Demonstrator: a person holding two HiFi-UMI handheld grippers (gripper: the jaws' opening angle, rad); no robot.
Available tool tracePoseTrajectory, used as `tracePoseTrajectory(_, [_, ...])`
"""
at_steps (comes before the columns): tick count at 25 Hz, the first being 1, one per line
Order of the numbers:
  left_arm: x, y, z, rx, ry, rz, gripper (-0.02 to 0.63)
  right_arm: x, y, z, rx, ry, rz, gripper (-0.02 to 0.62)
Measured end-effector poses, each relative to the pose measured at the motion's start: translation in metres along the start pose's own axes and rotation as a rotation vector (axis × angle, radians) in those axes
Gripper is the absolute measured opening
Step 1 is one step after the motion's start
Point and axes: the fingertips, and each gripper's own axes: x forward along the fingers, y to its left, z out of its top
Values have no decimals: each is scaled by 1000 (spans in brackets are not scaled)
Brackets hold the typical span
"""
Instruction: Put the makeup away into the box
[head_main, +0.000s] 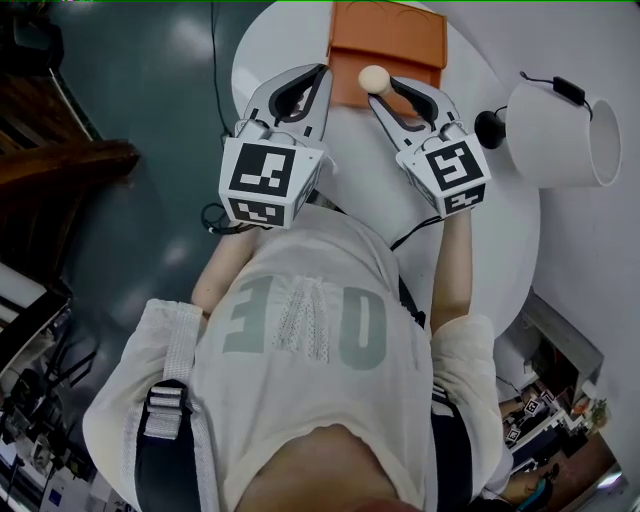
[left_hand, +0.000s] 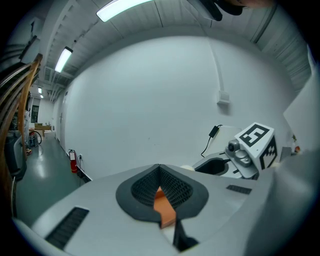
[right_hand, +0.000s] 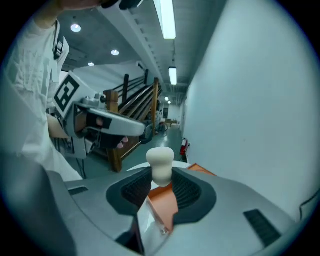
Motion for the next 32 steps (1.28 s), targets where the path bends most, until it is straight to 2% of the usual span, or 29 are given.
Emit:
tracePoseTrajectory(3, [-5,8,-5,1,13,24,8,36,0,-37,-52,167,107,129])
tracePoseTrajectory(7, [-16,21,-8,7,30,70,8,76,-12,-93,-190,441,202,127])
tracePoseTrajectory(11, [-28,34,-17,-9,49,114,8,99,-7,-117,-244,593,311,124])
tracePoseTrajectory(15, [-39,41,-25,-32,60,149,8,113,2,-131,-256,650,367,121])
tracePoseTrajectory(23, [-53,51,-38,-51,85,196,8,127,-7,-155,-275,718,373,121])
tracePoseTrajectory(28, [-59,58,-43,-60,99,209,8,131,-11,-152,-273,693,302,139])
tracePoseTrajectory(32, [-58,56,-41,-55,95,201,8,129,-13,-144,-301,669,261,197])
